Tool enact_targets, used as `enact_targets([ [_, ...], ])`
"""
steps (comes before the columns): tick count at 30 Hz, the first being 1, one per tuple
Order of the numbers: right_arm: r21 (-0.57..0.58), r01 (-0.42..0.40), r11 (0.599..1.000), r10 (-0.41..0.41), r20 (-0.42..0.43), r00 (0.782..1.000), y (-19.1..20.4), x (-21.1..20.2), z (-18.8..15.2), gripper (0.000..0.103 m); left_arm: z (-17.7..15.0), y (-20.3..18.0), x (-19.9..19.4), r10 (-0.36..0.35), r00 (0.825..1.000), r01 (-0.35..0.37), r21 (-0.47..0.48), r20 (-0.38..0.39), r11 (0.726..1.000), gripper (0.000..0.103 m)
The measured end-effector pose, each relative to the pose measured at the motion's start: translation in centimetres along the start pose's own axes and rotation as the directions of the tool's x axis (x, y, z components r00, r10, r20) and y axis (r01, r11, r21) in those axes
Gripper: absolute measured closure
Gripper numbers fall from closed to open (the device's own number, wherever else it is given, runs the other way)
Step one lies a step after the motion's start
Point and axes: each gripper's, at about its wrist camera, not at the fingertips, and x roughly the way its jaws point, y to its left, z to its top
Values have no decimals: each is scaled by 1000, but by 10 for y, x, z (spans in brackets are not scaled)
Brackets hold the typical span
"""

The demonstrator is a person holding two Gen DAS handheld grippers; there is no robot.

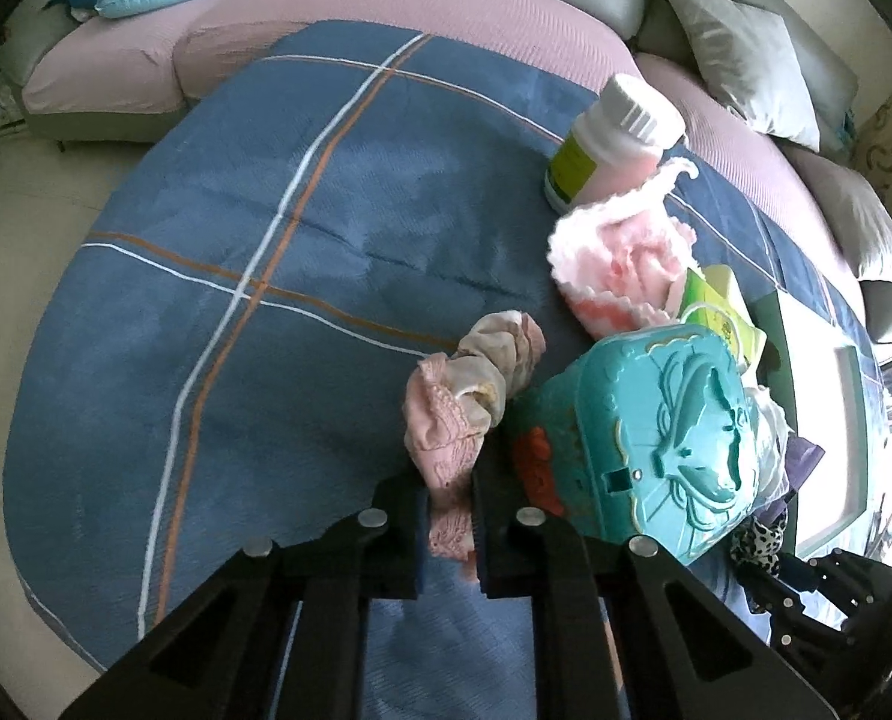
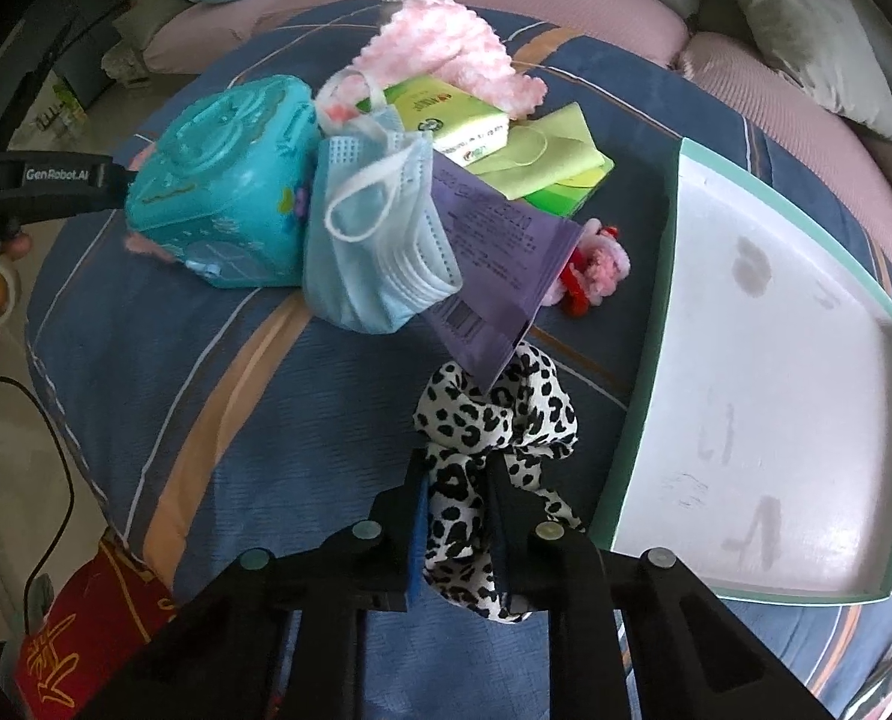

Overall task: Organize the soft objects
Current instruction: 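Grasp the pink scrunchie with the left tool while the right tool grasps the leopard scrunchie, then carry both scrunchies over the white tray and open both tools to drop them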

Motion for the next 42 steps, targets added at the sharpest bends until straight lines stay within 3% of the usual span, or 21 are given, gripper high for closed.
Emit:
enact_targets([
  [8,2,-14,1000,14,37,999,4,-24,-5,87,-3,13,-27,-2,1000,2,-11,29,1000,93],
  [29,32,-19,999,14,158,987,-1,-115,-41,87,-8,-8,-112,47,988,-49,6,150,999,93],
  [42,125,5,992,-37,253,967,-54,-171,-41,87,-8,-72,-174,0,971,-28,113,240,993,93],
])
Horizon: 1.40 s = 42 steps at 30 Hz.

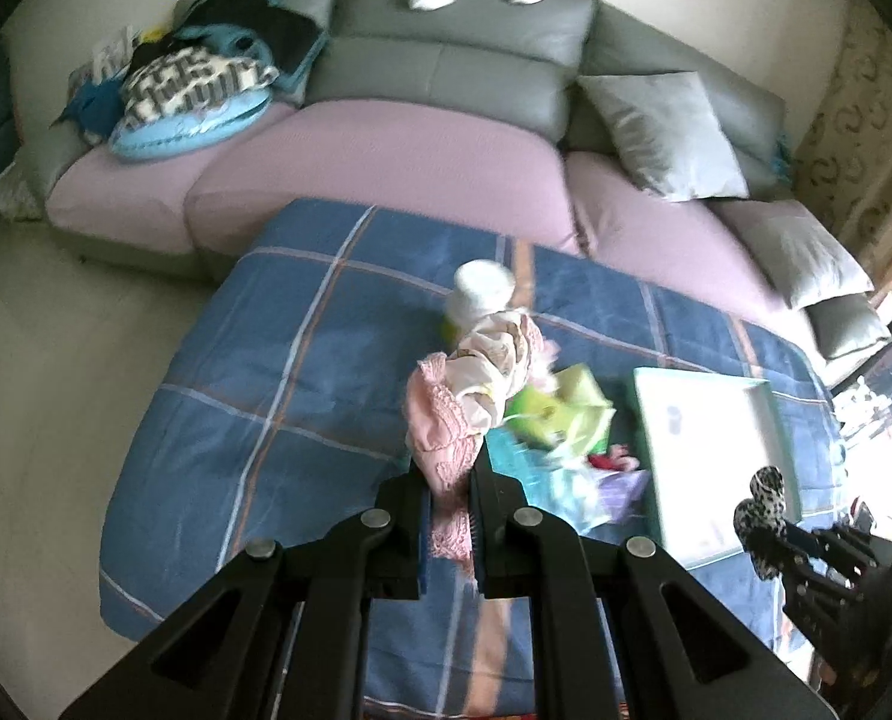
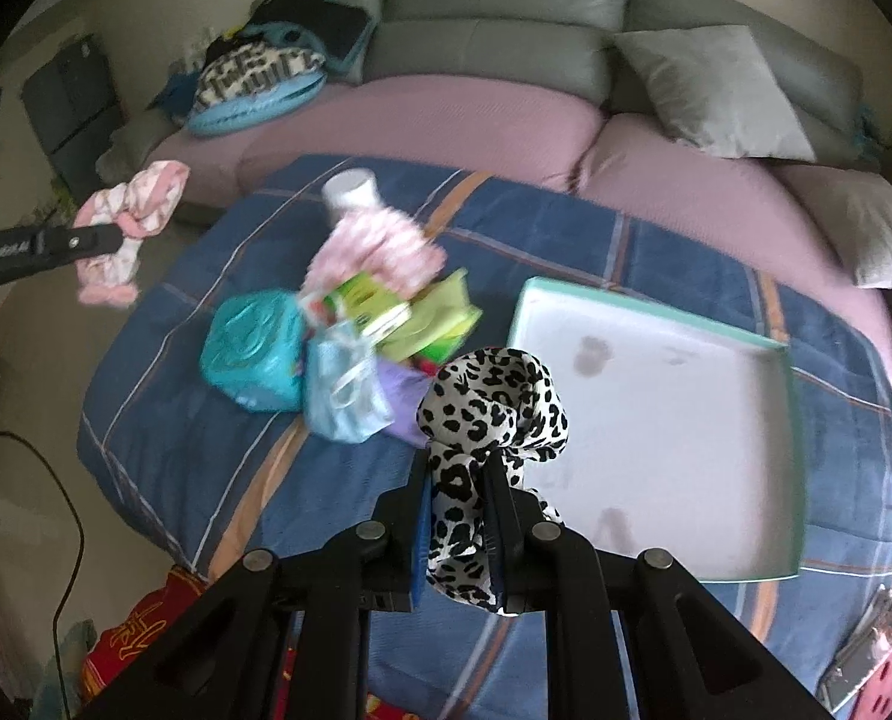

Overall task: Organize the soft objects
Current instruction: 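Carry both scrunchies over the white tray and open both tools to drop them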

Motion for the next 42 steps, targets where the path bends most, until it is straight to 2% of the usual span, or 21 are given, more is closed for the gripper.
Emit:
enact_targets([
  [8,63,84,994,-85,12,996,-56,-21,6,87,11,-82,1,-90,996,90,121,-4,989,93],
  [17,161,186,969,-182,-41,982,-128,-26,-7,87,-2,-180,29,-182,980,197,258,-79,946,93],
  [21,178,215,960,-206,-68,976,-150,-19,-13,87,-9,-207,48,-189,976,214,297,-111,931,93],
  [25,191,222,956,-207,-95,974,-165,-6,-19,87,-16,-228,76,-187,970,226,294,-154,929,93],
  [31,193,228,954,-195,-173,965,-176,39,-29,87,-29,-248,127,-171,960,233,289,-223,928,93],
  [35,197,241,950,-196,-225,955,-185,68,-33,87,-33,-256,152,-141,961,213,308,-239,927,92],
  [42,182,257,949,-207,-254,945,-191,88,-25,87,-28,-267,179,-118,962,198,329,-247,923,92],
])
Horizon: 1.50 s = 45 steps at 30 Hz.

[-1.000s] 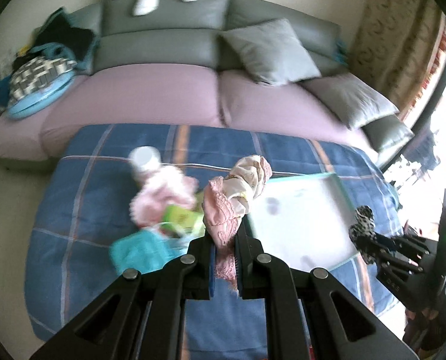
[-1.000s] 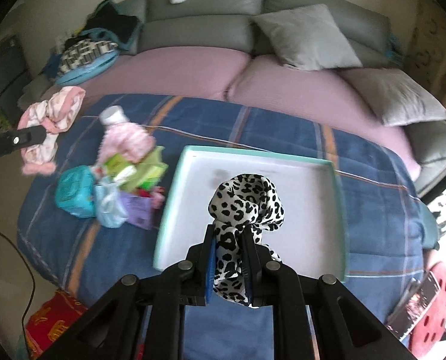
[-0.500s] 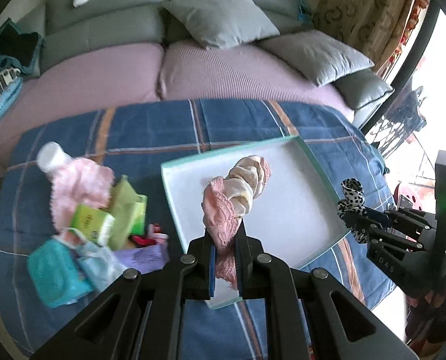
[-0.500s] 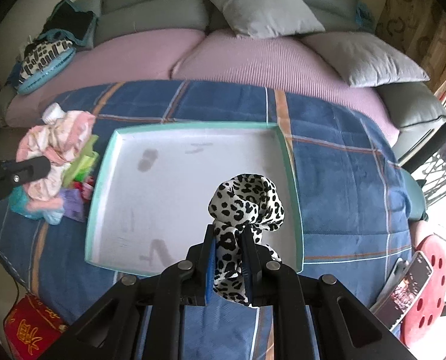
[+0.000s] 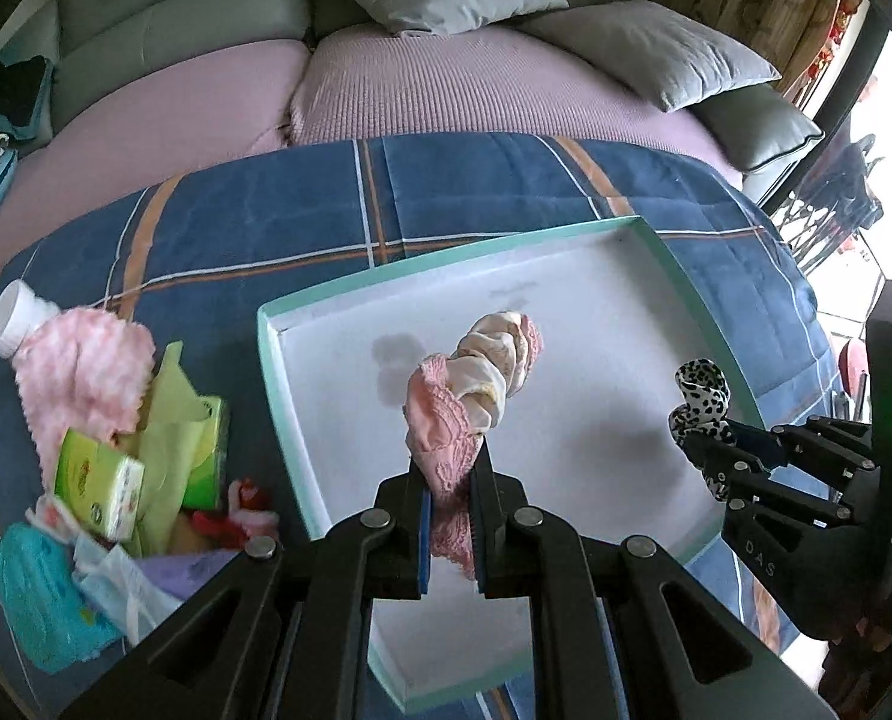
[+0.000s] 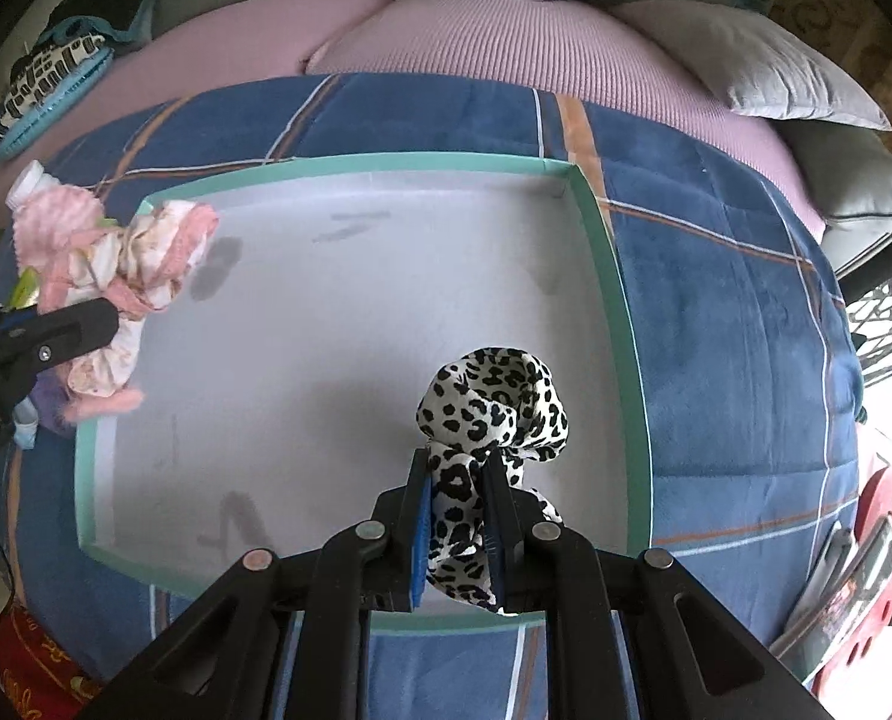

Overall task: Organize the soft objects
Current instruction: 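Carry both scrunchies over the white tray and open both tools to drop them, then move both tools back toward the pile of items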

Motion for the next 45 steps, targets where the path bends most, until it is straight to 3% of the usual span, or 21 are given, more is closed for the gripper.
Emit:
enact_targets([
  [13,-26,18,1000,-18,-10,1000,-1,7,29,85,24,-7,17,22,1000,-21,23,-7,1000,91],
  [18,-34,26,999,-26,-21,999,-1,7,31,85,27,-8,13,28,1000,-28,27,-5,999,82],
  [21,-29,20,999,-21,-22,1000,-2,6,33,85,29,-8,8,37,999,-37,32,5,999,71],
  [23,-31,16,999,-17,-23,1000,-2,2,33,78,30,-6,3,38,999,-38,27,13,999,50],
  [25,-45,25,999,-25,-16,1000,-1,-2,33,63,31,-4,-2,42,999,-42,23,22,999,42],
  [27,-58,44,997,-44,-4,999,2,-6,32,55,32,-3,-7,54,998,-54,24,28,998,41],
  [29,-62,53,997,-53,3,999,3,-11,32,51,33,-1,-10,67,997,-68,25,32,997,29],
  [31,-58,47,997,-47,8,999,2,-16,33,39,32,3,-15,75,997,-75,19,36,997,22],
  [36,-79,58,995,-56,28,998,9,-30,31,18,29,13,-28,80,996,-80,-15,31,997,13],
  [40,-87,61,994,-58,42,997,15,-43,29,1,24,21,-38,93,995,-91,-37,32,995,12],
  [45,-79,69,995,-65,57,996,19,-58,26,0,17,33,-49,76,997,-74,-64,22,995,3],
])
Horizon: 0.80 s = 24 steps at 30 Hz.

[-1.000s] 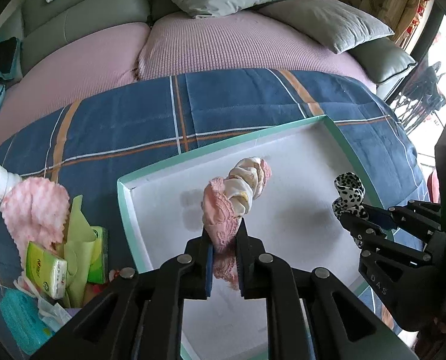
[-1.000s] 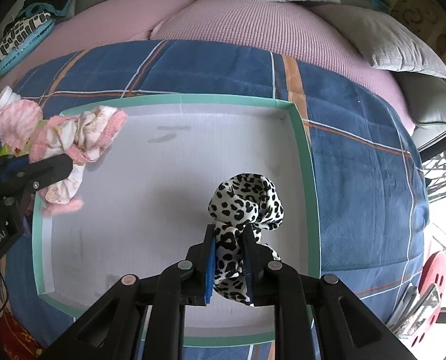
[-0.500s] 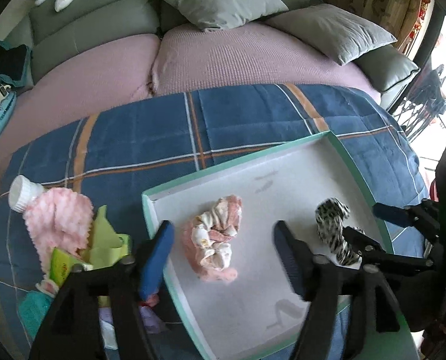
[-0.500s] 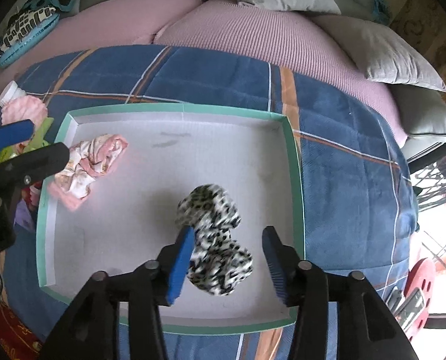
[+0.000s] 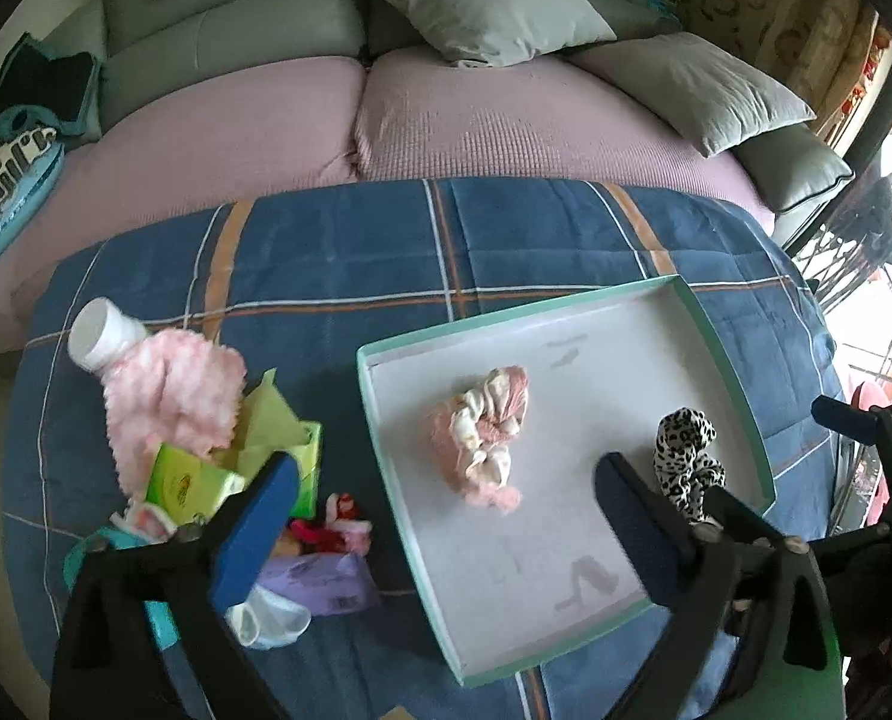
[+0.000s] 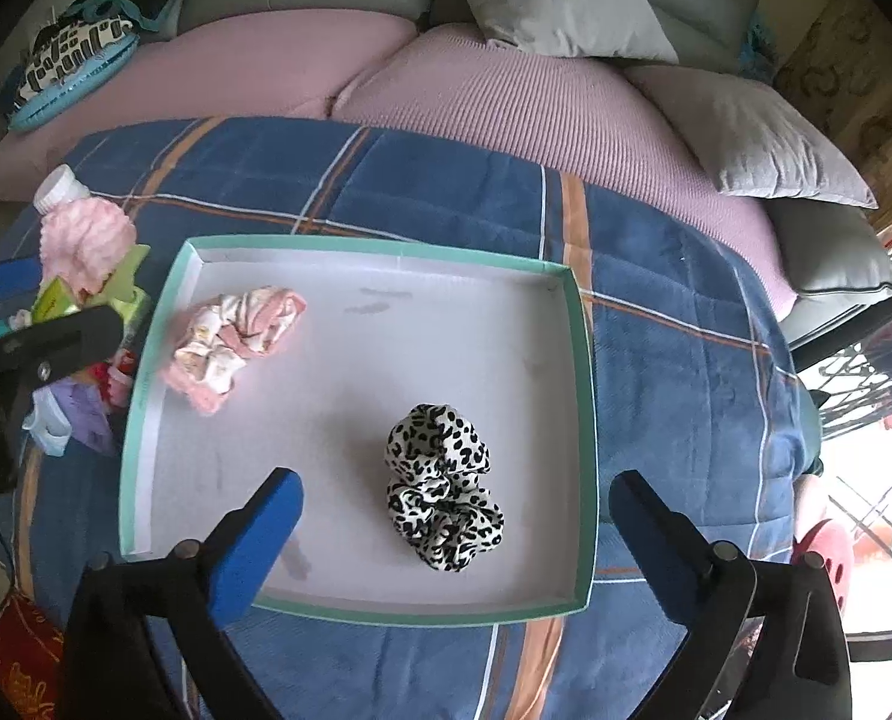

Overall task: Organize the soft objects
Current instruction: 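Move both tools back toward the pile of items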

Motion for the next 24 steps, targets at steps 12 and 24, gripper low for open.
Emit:
enact_targets([
  [12,13,-44,999,43,40,998,23,-40,1,0,-19,42,-40,-76,995,78,-36,68,996,3],
  [24,-69,-106,992,112,84,990,75,-54,14,0,-32,132,-67,-42,994,54,-122,99,991,3],
])
